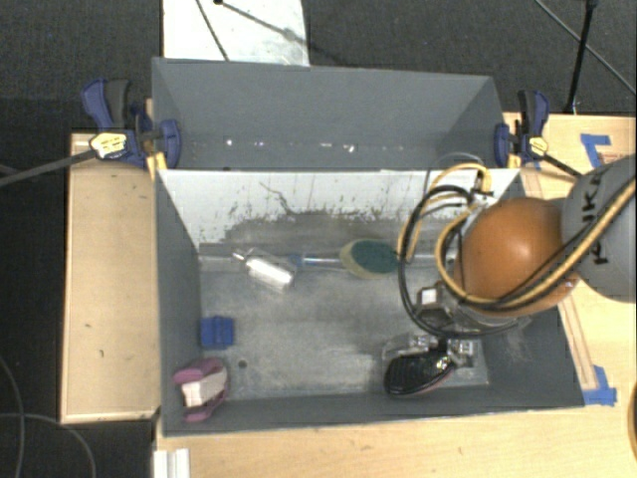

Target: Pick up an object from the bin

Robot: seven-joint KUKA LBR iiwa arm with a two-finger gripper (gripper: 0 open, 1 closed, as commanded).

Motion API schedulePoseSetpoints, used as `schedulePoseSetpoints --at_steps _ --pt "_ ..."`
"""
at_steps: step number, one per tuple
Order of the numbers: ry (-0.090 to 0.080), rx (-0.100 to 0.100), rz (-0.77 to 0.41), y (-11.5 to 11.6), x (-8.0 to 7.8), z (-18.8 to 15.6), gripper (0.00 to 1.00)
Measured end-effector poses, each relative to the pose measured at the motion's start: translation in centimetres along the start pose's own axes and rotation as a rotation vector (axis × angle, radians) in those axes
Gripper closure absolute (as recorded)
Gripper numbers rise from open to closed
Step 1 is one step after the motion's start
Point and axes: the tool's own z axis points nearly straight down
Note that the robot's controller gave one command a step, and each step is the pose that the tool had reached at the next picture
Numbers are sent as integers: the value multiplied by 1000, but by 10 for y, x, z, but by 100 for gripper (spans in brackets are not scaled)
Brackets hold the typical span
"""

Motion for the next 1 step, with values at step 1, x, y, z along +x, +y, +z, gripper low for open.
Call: schedulePoseSetpoints --at_steps 1 --pt "3 0 70 -7 17 -96 100"
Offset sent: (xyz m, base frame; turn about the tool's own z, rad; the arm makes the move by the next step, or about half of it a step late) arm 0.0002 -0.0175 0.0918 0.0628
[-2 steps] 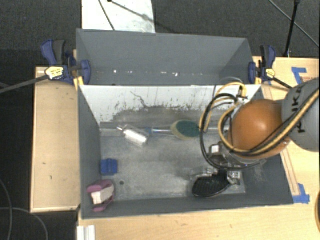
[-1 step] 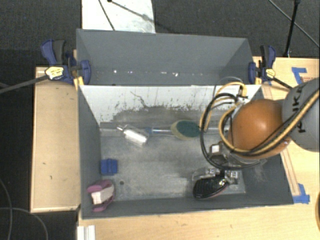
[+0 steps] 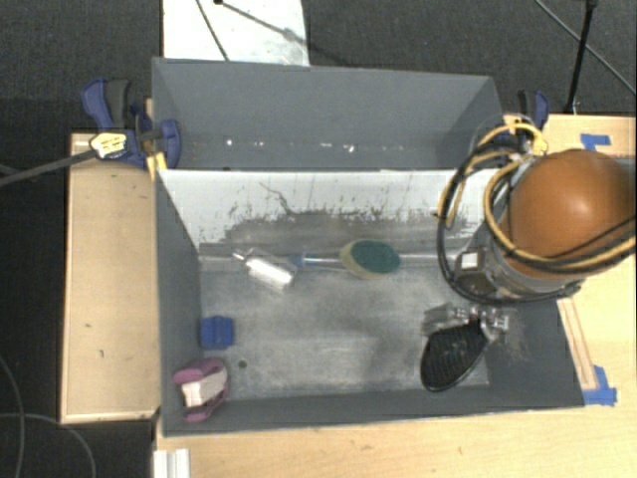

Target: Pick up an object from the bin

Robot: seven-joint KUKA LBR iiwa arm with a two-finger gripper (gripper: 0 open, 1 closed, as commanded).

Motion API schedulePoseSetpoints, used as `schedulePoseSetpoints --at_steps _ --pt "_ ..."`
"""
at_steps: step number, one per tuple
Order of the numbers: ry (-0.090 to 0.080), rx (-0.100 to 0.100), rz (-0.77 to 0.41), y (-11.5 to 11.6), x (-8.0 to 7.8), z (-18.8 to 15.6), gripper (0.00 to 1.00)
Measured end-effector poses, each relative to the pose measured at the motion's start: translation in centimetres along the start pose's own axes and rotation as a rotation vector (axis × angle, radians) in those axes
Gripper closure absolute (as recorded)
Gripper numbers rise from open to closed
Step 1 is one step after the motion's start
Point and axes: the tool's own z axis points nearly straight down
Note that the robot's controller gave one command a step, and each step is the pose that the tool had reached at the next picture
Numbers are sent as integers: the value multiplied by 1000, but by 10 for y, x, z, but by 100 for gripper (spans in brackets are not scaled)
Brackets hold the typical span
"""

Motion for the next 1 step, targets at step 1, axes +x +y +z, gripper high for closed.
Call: schedulePoseSetpoints --at_steps 1 --pt "0 -3 -81 -9 5 -59 100"
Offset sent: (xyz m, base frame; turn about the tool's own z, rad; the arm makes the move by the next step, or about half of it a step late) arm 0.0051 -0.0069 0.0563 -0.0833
